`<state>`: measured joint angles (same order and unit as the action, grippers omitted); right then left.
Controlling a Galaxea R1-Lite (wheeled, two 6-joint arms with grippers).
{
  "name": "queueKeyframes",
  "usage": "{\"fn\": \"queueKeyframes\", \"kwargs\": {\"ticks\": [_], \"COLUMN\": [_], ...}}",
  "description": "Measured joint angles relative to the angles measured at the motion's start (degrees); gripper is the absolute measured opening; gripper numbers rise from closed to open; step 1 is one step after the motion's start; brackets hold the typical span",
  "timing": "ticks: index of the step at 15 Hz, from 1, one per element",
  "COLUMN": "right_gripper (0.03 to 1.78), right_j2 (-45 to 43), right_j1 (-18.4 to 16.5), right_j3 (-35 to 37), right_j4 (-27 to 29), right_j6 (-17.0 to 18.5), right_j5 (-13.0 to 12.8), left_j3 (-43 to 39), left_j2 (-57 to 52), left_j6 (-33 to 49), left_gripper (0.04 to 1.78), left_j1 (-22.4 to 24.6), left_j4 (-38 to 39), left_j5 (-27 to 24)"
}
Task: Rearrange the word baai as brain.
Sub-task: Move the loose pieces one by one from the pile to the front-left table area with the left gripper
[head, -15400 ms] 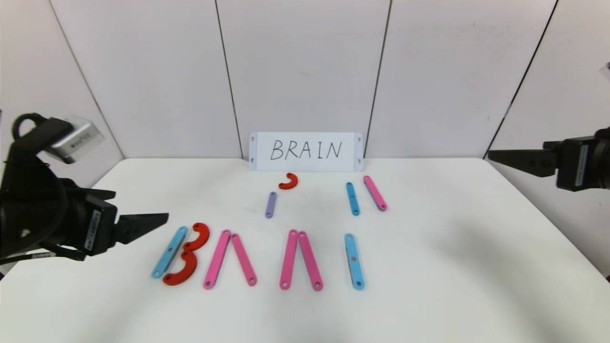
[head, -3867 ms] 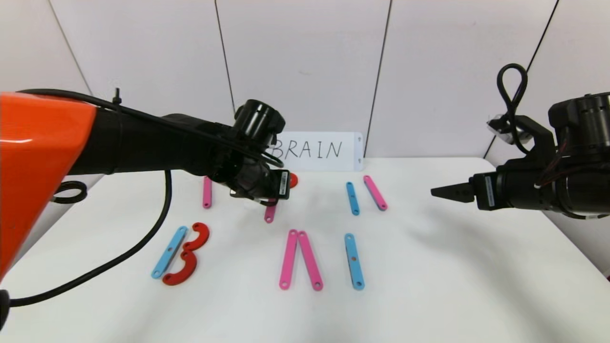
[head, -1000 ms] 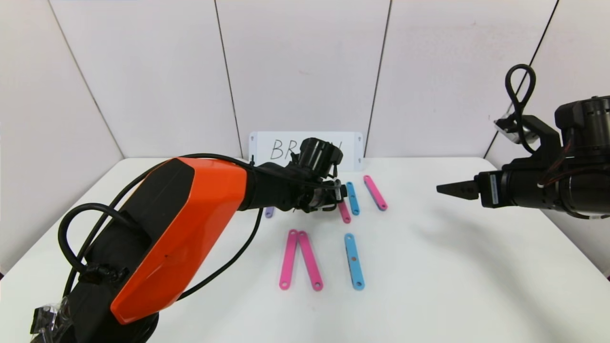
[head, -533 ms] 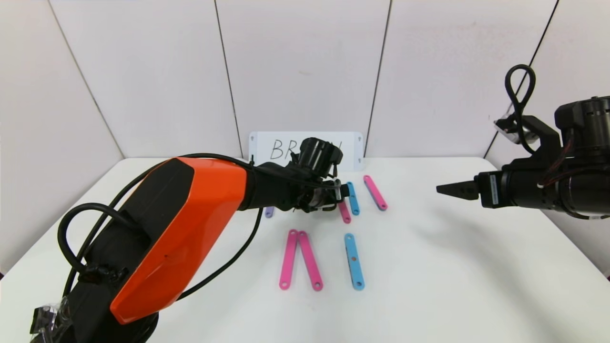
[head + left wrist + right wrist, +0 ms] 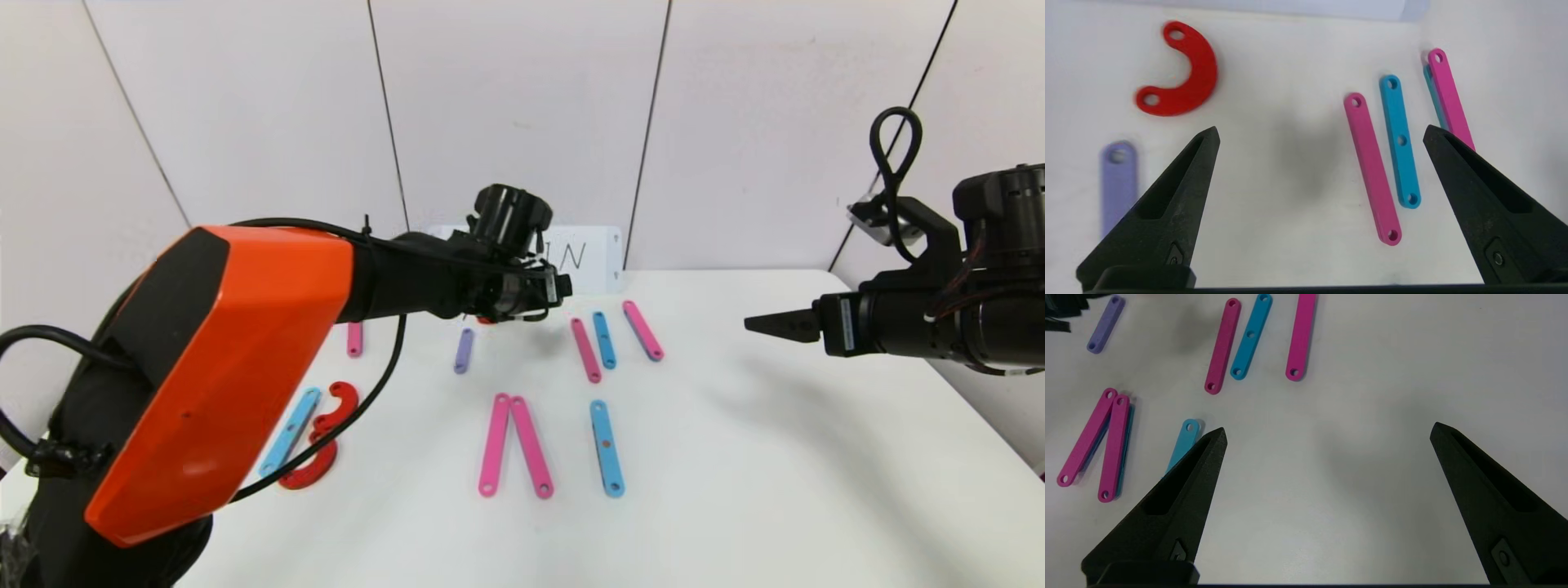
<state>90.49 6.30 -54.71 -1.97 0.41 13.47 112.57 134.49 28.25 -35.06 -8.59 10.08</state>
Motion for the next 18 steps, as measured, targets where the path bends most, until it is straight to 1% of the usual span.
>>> {"fn": "queueKeyframes", "kwargs": {"ticks": [4,7,11,14,17,18], "right_gripper": [1.74,1.74,1.74,1.74,1.74,1.74], "right_j2": [0.35,0.61,0.77,0.83,1.01,1.02], "right_j1": [0.22,0.33,0.55,0.67,0.69,0.69], "right_j3": [0.28,0.39,0.55,0.80,0.85,0.88], "right_j4": [0.00,-0.02,-0.02,-0.02,-0.02,0.00], "right_j6": [-0.06,-0.15,-0.30,-0.41,-0.46,-0.46], "right_j5": [0.04,0.06,0.00,0.02,-0.02,-0.02], "left_j3": [-1.73,-2.04,-3.47,-3.41,-3.45,-3.45], "left_j2": [-4.83,-6.27,-6.12,-5.08,-3.17,-2.65], "left_j6": [-5.34,-5.73,-5.90,-6.67,-7.50,-7.96], "left_gripper": [1.74,1.74,1.74,1.74,1.74,1.74], "left_j1": [5.74,10.68,17.23,20.74,22.82,23.49], "left_j4": [-5.33,-9.48,-12.48,-16.02,-16.43,-16.46], "left_j5": [0.06,0.35,3.32,4.24,8.63,8.96]}}
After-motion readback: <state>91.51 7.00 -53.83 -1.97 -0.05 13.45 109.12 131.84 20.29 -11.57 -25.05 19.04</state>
